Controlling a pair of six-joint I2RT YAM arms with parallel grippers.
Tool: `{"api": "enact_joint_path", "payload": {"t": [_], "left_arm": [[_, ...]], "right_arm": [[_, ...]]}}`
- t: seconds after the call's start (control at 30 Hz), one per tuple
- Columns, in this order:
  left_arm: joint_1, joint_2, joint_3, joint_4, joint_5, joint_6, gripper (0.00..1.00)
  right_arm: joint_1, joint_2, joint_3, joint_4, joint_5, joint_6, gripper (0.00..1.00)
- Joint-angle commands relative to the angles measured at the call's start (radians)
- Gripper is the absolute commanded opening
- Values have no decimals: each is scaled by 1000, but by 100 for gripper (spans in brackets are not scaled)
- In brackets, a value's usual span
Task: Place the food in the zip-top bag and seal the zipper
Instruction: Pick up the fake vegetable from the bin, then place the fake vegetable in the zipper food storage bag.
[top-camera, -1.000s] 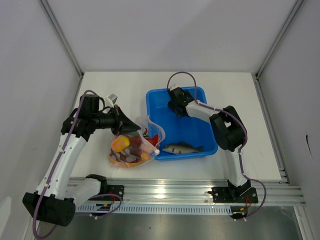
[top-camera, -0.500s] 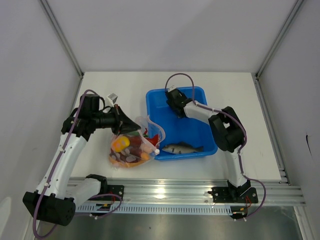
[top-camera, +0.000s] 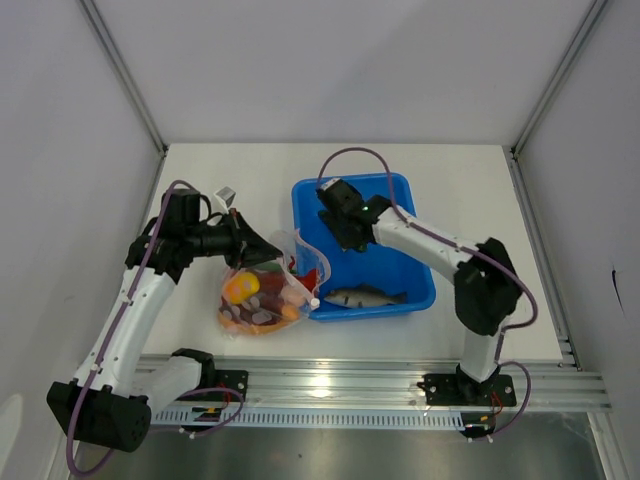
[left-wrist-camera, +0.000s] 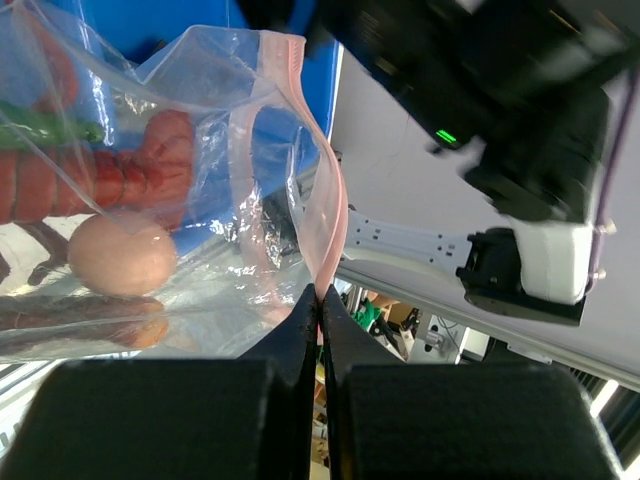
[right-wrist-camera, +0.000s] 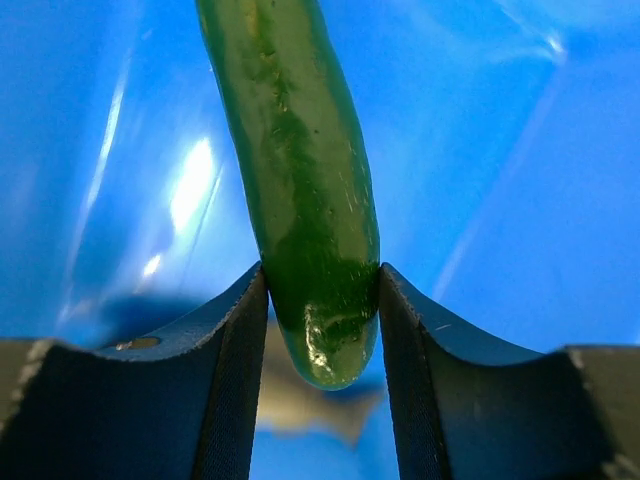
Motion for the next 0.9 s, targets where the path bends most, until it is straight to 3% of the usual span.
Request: {"api": "enact_joint_path", "payload": {"t": [0.0,0.13,0.23,0.27,0.43,0.63,0.87], "left_arm": [[3,-17,-2,62,1,-28,1],[3,-16,21,38,-19,4,1],[3,-5,38,-11,-41,42,1],[3,-4,41,-11,-45,50,1],[3,7,63,-69,-85,102,1],[3,4,55,-77,-84,105,1],[3,1,75,-76,-76,99,0]], "right_arm": [[-12,-190,37,-202,-90,98,0],[-16,-312,49,-314,-166,119,0],[-18,-397,51,-353,-440,118,0],[-18,-414,51,-359,-441,121,0],[5,-480,41,-442,-781,133,0],[43,-523,57,-511,-867,125,0],[56,-424,115,-528,-852,124,0]]}}
